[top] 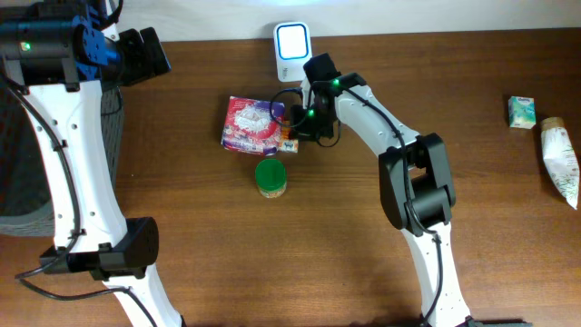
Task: Scan the item barcode
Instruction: 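Grasp the orange snack pack with the right gripper and lift, then hold the orange pack up to the white scanner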
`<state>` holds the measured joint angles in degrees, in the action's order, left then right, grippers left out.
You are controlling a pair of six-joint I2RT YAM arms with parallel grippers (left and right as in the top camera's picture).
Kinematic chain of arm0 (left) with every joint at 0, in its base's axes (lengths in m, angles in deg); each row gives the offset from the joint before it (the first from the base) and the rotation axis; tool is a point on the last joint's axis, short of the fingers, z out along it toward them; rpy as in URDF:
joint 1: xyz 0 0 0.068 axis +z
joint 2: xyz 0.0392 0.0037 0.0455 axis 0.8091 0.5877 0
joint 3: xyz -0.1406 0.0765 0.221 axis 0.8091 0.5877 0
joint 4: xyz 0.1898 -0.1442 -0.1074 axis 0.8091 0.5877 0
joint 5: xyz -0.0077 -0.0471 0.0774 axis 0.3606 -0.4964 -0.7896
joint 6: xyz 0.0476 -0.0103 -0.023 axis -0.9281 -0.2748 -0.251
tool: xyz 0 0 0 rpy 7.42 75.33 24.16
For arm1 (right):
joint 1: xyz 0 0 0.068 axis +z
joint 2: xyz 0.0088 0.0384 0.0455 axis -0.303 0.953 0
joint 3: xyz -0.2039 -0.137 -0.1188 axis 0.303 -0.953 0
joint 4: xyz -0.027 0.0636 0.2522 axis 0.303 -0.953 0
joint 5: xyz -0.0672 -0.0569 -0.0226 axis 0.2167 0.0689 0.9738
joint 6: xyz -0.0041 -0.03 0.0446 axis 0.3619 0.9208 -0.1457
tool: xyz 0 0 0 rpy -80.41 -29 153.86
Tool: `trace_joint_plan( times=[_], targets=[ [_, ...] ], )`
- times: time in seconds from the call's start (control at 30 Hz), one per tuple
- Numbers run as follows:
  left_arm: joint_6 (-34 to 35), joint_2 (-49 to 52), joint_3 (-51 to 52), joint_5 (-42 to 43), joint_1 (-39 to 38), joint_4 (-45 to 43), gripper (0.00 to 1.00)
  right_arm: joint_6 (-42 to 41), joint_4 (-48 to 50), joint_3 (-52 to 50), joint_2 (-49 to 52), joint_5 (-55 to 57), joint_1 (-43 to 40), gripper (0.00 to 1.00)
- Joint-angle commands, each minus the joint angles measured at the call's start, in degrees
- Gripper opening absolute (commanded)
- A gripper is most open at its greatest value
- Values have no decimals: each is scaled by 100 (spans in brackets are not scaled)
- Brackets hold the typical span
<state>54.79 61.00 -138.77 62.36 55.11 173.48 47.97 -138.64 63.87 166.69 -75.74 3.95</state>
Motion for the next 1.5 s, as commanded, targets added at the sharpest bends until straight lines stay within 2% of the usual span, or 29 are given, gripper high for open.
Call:
trace_joint_plan(
  times=[0.0, 0.13, 0.27, 0.33, 0.43, 0.5, 0.57, 0.7, 0.8, 1.13, 1.2, 1.23, 1.27, 1.33, 1.37, 1.47],
  targets=[
    [-46, -107, -55, -42, 20, 4, 99, 417, -205, -26, 61, -518, -98, 4],
    [-48, -107, -55, -44, 20, 4, 99, 1698, -1067, 343, -136, -2035, -1097, 4],
    [-46, -107, -55, -44, 20, 4, 99, 2664, -1386, 361, -138, -3727, -1827, 4],
    [-46, -105, -55, -44, 20, 4, 99, 3067, -1526, 361, -138, -4234, -1943, 4],
    [-46, -105, -55, -44, 20, 4, 99, 3716, -1650, 361, -138, -4301, -1897, 4],
    [-46, -107, -55, -44, 20, 4, 99, 4400, -1648, 361, -138, -4566, -1860, 4],
    [-46, -107, -55, -44, 20, 4, 99, 5182, -1462, 363, -138, -5390, -1862, 4],
    [-48, -107, -55, -44, 20, 4, 99, 5300, -328, 363, -138, -6317, -1867, 4],
    [-46, -107, -55, -42, 20, 4, 99, 4929, 184, 363, -138, -6334, -1864, 4],
    [-48, -107, -55, -44, 20, 4, 99, 4889, 85, 361, -138, -6317, -1860, 4],
    [-48, -107, -55, -42, 20, 4, 99, 4583, 68, 361, -138, -5976, -1849, 4],
    [-46, -107, -55, -44, 20, 4, 99, 4009, 66, 361, -138, -5283, -1803, 4],
    [-48, -105, -55, -44, 20, 4, 99, 3388, 11, 361, -138, -4304, -1733, 4],
    [-46, -107, -55, -44, 20, 4, 99, 2706, -188, 361, -138, -2586, -1620, 4],
    [-46, -107, -55, -42, 20, 4, 99, 2352, -393, 363, -138, -1362, -1510, 4],
    [-46, -107, -55, -42, 20, 4, 99, 2339, -693, 490, -151, 323, -1331, 4]
  ],
)
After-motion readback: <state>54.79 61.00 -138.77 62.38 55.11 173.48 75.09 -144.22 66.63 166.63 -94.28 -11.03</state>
